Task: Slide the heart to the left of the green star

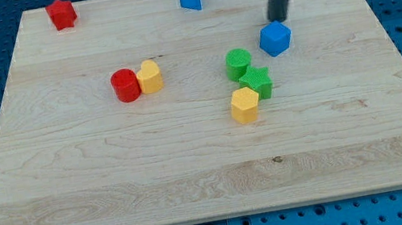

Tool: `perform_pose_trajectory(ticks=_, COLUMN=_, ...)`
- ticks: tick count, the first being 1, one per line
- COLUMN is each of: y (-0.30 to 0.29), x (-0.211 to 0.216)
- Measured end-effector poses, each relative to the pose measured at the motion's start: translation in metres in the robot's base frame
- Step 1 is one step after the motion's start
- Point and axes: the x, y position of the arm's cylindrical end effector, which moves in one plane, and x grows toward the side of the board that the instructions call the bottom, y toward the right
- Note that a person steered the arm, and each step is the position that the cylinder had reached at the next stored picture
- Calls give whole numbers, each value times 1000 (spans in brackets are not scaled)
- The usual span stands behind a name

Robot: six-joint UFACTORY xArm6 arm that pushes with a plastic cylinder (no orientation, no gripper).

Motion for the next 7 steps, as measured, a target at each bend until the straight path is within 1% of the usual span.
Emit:
perform_pose_trajectory(ticks=1, y=-14, x=35)
perform_pose_trajectory(ticks=2, y=-51, x=44)
perform_pose_trajectory(ticks=3, y=-52, x=44)
perform_pose_trajectory(ticks=4, y=-83, x=20)
perform_pose_trajectory(ticks=6, y=-214, x=18)
perform_pose_trajectory(ticks=7, y=-235, x=43)
